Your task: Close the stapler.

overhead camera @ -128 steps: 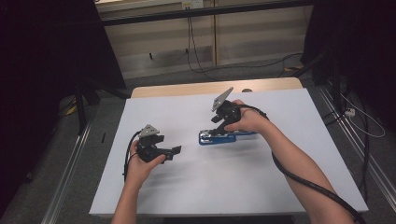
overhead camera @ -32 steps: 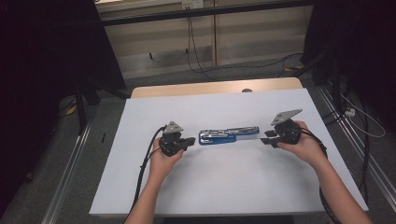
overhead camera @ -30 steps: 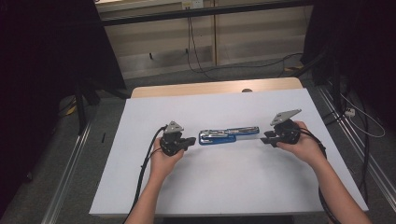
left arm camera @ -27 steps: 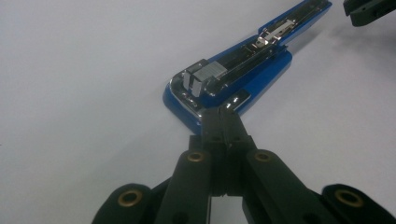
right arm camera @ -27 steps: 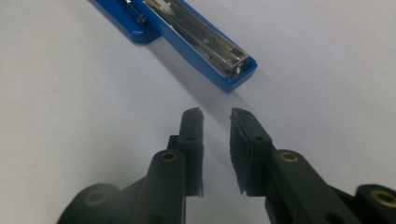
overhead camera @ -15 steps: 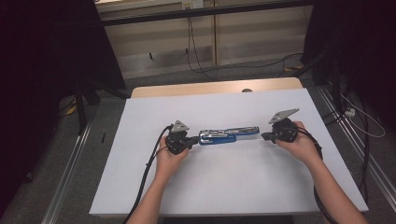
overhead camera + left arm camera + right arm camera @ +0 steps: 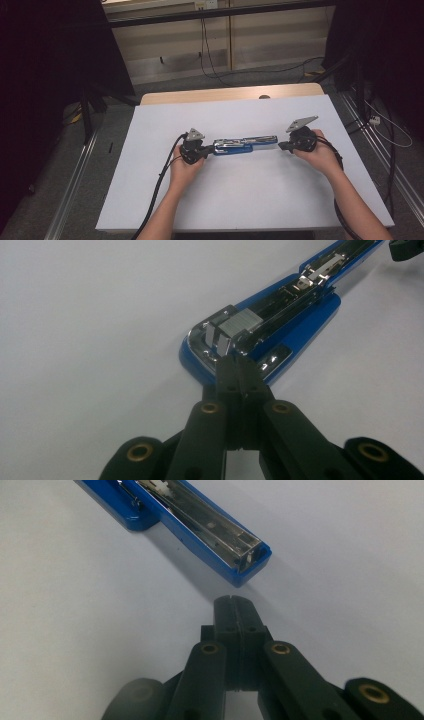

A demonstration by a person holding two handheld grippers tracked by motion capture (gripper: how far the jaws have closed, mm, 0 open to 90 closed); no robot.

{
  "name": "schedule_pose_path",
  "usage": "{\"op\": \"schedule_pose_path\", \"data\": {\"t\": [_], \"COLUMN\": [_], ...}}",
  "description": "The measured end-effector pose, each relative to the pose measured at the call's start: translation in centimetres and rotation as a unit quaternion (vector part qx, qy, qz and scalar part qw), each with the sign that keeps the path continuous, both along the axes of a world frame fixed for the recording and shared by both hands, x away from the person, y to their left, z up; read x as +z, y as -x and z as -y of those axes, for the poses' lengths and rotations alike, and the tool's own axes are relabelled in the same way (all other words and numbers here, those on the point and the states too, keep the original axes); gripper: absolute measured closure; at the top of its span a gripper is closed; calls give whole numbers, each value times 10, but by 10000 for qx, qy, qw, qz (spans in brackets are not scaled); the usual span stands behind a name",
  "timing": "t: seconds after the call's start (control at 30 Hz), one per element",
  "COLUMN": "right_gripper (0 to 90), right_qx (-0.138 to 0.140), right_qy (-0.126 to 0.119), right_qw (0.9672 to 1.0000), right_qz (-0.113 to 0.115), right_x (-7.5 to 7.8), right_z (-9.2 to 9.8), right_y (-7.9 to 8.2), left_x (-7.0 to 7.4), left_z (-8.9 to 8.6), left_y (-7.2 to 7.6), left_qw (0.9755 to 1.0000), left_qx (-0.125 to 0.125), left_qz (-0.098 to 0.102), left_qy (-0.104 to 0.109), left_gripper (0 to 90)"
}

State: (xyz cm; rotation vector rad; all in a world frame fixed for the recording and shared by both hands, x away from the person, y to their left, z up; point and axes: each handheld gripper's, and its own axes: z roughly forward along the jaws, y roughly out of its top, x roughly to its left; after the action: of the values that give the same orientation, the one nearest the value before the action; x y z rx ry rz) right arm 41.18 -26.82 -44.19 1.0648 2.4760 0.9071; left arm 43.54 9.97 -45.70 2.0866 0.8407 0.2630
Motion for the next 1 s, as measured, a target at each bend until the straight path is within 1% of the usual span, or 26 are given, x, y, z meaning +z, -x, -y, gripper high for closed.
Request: {"op": "schedule_pose_path", "data": {"t": [0.07, 0.2, 0.3, 0.4, 0.53, 0.57, 0.67, 0.73, 0.77, 0.9, 1.0], "right_gripper": [900, 900, 900, 900, 900, 900, 900, 900, 900, 900, 900], "right_qx": [3, -13, -16, -8, -6, -1, 2, -3, -3, 4, 0], "right_qy": [5, -1, -3, 11, 33, 42, 40, 24, 16, -13, -26], "right_qw": [10000, 10000, 10000, 10000, 10000, 10000, 10000, 10000, 10000, 10000, 10000], "right_qz": [-1, -8, 3, -14, -8, -9, -6, 1, 3, 23, 27], "right_x": [0, -3, -3, -4, -5, -5, -6, -6, -5, -5, -5], "right_z": [-1, -2, -4, -5, -7, -7, -7, -7, -7, -6, -6], "right_y": [-1, -3, -3, -4, -5, -5, -5, -5, -4, -4, -4], "left_x": [0, -1, -1, -1, -1, -1, -1, -2, -2, -2, -2], "left_z": [1, 2, 2, 2, 2, 2, 2, 4, 4, 5, 6], "left_y": [0, 0, 0, -1, -1, -1, -1, 0, 0, 0, 0], "left_qw": [10000, 10000, 10000, 9999, 10000, 9999, 9999, 9998, 9998, 9998, 9998], "left_qx": [-64, -48, -48, -13, -14, -30, -27, -38, -34, -21, -22], "left_qz": [20, 71, 60, 49, 82, 64, 115, 113, 169, 139, 157], "left_qy": [-28, -9, 2, 93, 54, 73, 104, 150, 126, 136, 154], "left_gripper": [900, 900, 900, 900, 900, 900, 900, 900, 900, 900, 900]}}
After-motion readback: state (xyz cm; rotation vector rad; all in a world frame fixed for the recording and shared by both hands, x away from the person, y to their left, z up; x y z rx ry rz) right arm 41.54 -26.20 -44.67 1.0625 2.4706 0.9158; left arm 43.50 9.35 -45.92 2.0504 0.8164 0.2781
